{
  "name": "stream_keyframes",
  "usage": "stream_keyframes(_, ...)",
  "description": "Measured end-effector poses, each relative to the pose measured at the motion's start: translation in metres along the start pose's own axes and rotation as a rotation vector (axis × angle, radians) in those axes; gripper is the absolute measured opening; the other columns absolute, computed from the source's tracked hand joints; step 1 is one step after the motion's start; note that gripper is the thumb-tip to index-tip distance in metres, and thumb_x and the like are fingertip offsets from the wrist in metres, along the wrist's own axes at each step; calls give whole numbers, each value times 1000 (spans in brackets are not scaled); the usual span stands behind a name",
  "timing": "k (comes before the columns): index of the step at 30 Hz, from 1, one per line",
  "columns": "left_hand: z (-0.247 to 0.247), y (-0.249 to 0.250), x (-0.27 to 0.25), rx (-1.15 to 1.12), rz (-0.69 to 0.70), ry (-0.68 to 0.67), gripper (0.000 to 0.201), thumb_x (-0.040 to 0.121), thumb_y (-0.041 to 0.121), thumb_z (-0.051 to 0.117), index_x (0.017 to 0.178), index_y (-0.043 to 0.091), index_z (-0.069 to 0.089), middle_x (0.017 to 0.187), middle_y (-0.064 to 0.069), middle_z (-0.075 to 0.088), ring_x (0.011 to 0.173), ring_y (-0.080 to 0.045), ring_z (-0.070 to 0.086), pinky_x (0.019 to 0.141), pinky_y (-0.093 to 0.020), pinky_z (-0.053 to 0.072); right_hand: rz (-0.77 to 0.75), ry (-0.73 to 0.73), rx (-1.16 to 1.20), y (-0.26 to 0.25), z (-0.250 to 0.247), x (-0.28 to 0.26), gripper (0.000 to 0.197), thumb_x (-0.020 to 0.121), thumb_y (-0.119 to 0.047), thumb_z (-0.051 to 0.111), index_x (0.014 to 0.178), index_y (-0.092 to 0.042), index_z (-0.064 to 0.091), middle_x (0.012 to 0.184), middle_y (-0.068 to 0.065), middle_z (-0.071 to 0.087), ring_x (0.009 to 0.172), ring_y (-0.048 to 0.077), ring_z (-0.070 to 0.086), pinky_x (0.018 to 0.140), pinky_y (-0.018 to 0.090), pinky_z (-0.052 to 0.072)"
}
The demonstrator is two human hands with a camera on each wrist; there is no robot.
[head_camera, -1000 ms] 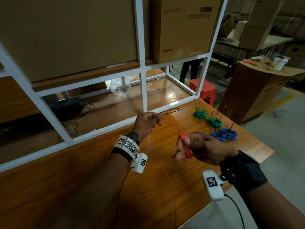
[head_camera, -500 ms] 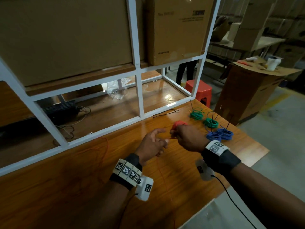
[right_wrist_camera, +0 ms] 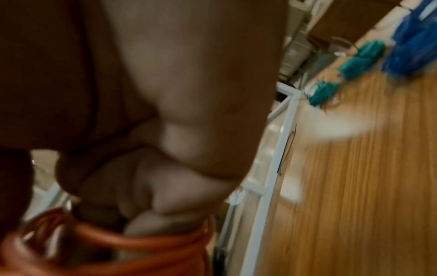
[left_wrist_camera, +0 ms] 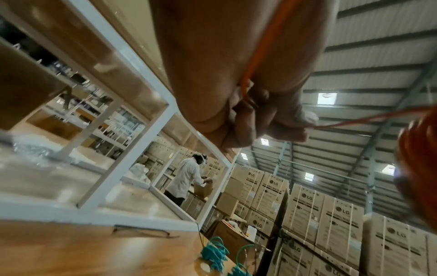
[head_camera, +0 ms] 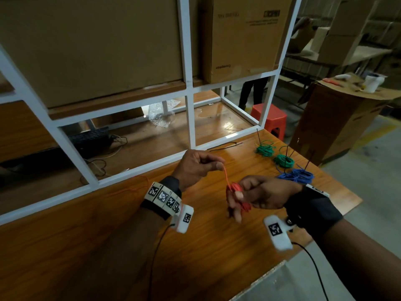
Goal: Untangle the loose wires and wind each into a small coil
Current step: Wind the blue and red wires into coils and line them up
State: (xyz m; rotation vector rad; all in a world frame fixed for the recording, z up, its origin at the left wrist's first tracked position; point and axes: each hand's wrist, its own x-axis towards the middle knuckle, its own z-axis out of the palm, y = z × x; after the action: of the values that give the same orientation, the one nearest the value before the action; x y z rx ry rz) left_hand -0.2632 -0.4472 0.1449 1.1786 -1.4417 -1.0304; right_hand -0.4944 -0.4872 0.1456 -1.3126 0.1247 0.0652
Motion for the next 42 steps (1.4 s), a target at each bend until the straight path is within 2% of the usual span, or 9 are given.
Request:
stream_keyframes(6, 29, -20, -6, -169, -52, 76, 24, 94, 19, 68, 100, -3, 72, 76, -9, 68, 59, -22, 49, 48, -29, 38, -400, 99, 389, -12, 9, 1, 21, 95, -12, 71, 108, 4, 66, 106, 24, 72, 99, 26, 75, 92, 36, 60)
stream_keyframes(9, 44, -24, -10, -117, -102, 29, 19, 98, 22, 65, 104, 5, 73, 81, -12, 72, 60, -23, 53, 50, -29, 43, -590, 377, 403, -21, 6, 7, 36, 95, -21, 69, 120, 2, 57, 112, 17, 72, 100, 25, 72, 84, 36, 61)
stream_keyframes(14, 77, -27, -18, -27, -263, -54, 20, 102, 24, 57, 115, 14, 69, 79, -9, 74, 53, -16, 58, 49, -27, 46, -752, 948, 503, -26, -5, 19, 33, 109, -20, 41, 135, 0, 49, 126, 14, 72, 123, 21, 66, 95, 25, 56)
stream_keyframes(18, 83, -23, -27, 134, -303, -152, 20, 103, 29, 55, 111, 16, 68, 74, -3, 73, 53, -13, 58, 48, -27, 47, -664, 1236, -29, -23, -20, 14, 25, 109, -25, 45, 125, -12, 60, 127, 8, 72, 128, 19, 61, 101, 34, 46)
stream_keyframes(21, 64, -22, -33, 183, -290, -109, 23, 102, 35, 56, 108, 19, 70, 74, 1, 68, 60, -7, 58, 55, -25, 45, -432, 1461, -589, -19, -38, -3, 18, 107, -17, 50, 117, -12, 64, 118, 4, 71, 109, 8, 66, 90, 27, 49)
stream_keyframes(24, 35, -18, -32, 256, -179, -15, 18, 100, 33, 59, 103, 21, 72, 74, 3, 68, 58, 2, 58, 61, -22, 43, 176, 1232, -1071, -6, -50, -18, 13, 100, -7, 55, 100, -12, 67, 105, 5, 68, 98, 21, 65, 89, 40, 54)
stream_keyframes(28, 7, -7, -18, 427, -28, 71, 11, 96, 34, 64, 91, 27, 72, 71, 4, 71, 63, 2, 63, 66, -22, 47, 491, 749, -796, 4, -28, -20, 25, 107, -23, 51, 103, -11, 72, 103, -2, 77, 99, 17, 66, 93, 35, 51)
stream_keyframes(34, -12, 5, 7, 301, 124, 143, 12, 91, 25, 73, 96, 15, 77, 70, -1, 73, 67, -11, 69, 71, -23, 54, 74, 430, -115, 0, -6, -26, 44, 104, -41, 45, 110, -1, 62, 103, 22, 74, 126, 39, 61, 110, 53, 41)
stream_keyframes(42, -1, 13, 27, 61, 155, 128, 24, 86, 25, 76, 97, 3, 78, 76, -12, 71, 63, -15, 60, 58, -25, 49, -373, 102, 164, -22, 14, -14, 21, 102, -22, 61, 107, -2, 63, 102, 18, 75, 120, 30, 66, 104, 39, 52)
